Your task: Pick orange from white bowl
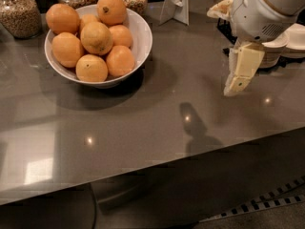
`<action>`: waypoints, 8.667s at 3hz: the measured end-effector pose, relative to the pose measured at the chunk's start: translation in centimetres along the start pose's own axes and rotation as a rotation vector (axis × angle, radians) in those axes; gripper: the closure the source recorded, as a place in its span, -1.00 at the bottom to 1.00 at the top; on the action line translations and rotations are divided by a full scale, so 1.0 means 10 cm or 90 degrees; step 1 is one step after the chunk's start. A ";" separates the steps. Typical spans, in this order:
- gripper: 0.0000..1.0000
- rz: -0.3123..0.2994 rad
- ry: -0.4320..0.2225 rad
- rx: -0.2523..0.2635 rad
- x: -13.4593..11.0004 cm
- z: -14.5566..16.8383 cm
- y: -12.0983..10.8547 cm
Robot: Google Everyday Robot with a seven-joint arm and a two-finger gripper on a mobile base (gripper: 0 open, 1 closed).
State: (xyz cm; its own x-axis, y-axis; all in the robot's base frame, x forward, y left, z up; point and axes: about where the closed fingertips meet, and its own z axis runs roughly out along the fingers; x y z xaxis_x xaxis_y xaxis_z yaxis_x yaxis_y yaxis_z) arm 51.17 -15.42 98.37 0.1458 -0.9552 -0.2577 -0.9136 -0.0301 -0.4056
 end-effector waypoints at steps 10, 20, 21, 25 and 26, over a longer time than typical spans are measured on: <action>-1.00 -0.552 -0.051 0.224 -1.56 0.53 -2.11; -0.60 -0.685 -0.049 0.082 -2.03 1.81 -2.53; -0.64 -0.689 -0.047 0.074 -2.00 1.90 -2.53; 0.28 -0.720 -0.006 0.074 -1.96 2.03 -2.65; 0.72 -0.722 0.001 0.082 -2.02 1.96 -2.68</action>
Offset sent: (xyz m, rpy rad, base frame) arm 0.0218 0.0327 -0.0064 -0.0008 -0.0094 0.1121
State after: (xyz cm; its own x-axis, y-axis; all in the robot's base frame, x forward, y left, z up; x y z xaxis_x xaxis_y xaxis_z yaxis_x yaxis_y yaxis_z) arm 80.20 10.45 97.26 0.8620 -0.3973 0.3149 -0.2103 -0.8454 -0.4910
